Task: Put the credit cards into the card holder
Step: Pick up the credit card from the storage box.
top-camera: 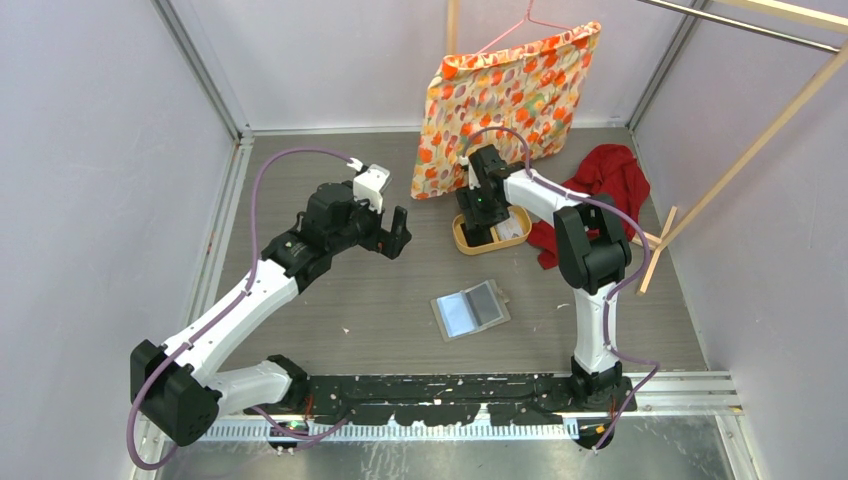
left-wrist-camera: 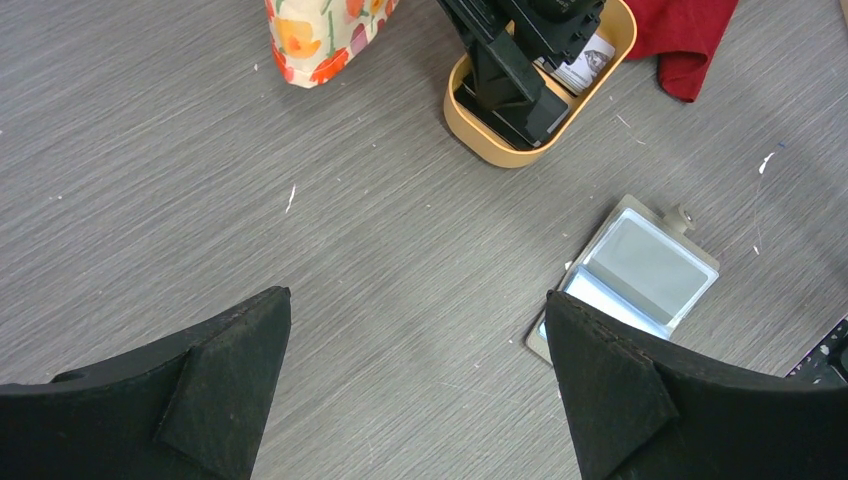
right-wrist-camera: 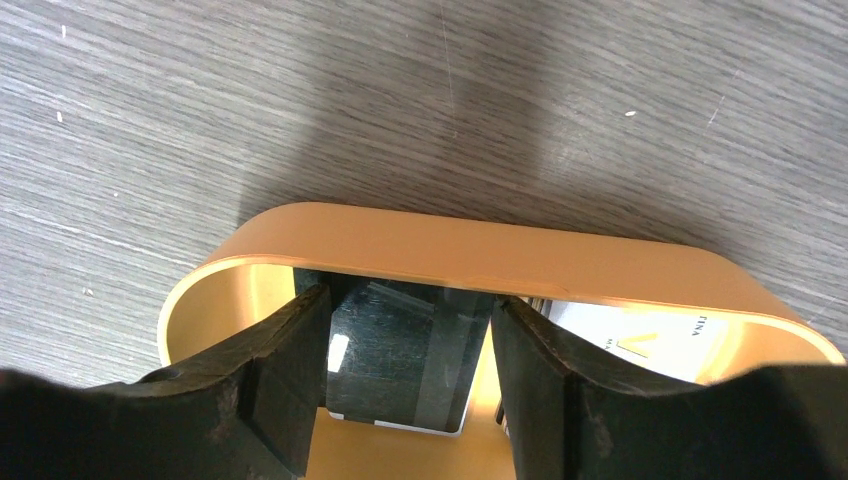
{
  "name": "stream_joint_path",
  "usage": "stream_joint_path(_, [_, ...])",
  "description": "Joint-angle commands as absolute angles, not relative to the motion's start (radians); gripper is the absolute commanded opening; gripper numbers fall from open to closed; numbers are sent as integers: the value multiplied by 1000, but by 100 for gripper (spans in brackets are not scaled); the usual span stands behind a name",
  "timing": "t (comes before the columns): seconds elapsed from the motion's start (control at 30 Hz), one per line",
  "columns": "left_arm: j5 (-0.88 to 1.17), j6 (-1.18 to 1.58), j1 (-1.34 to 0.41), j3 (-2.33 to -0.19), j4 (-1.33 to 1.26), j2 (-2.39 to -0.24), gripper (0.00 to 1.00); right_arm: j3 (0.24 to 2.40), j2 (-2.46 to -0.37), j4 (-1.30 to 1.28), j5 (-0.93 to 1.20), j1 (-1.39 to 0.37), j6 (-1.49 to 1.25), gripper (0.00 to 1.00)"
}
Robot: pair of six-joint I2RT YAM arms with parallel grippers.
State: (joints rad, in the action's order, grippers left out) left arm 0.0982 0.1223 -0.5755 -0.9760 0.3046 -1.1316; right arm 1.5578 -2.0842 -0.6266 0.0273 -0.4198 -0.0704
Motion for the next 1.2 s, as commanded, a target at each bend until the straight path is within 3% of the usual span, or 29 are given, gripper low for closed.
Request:
stream_joint_path(0.0, [104,107,-572,-986,294,-1105,99,1574,-2104,-631,12,-433,-56,61])
stream_joint_path(0.27, [100,104,-571,-985,296,-1107,99,1568,-2052,-623,10,-433,-46,55])
stream_joint_path(1.17, [161,132,-570,-973,263,-1155,99,1531,-1945,-595,275,-318,-123,53])
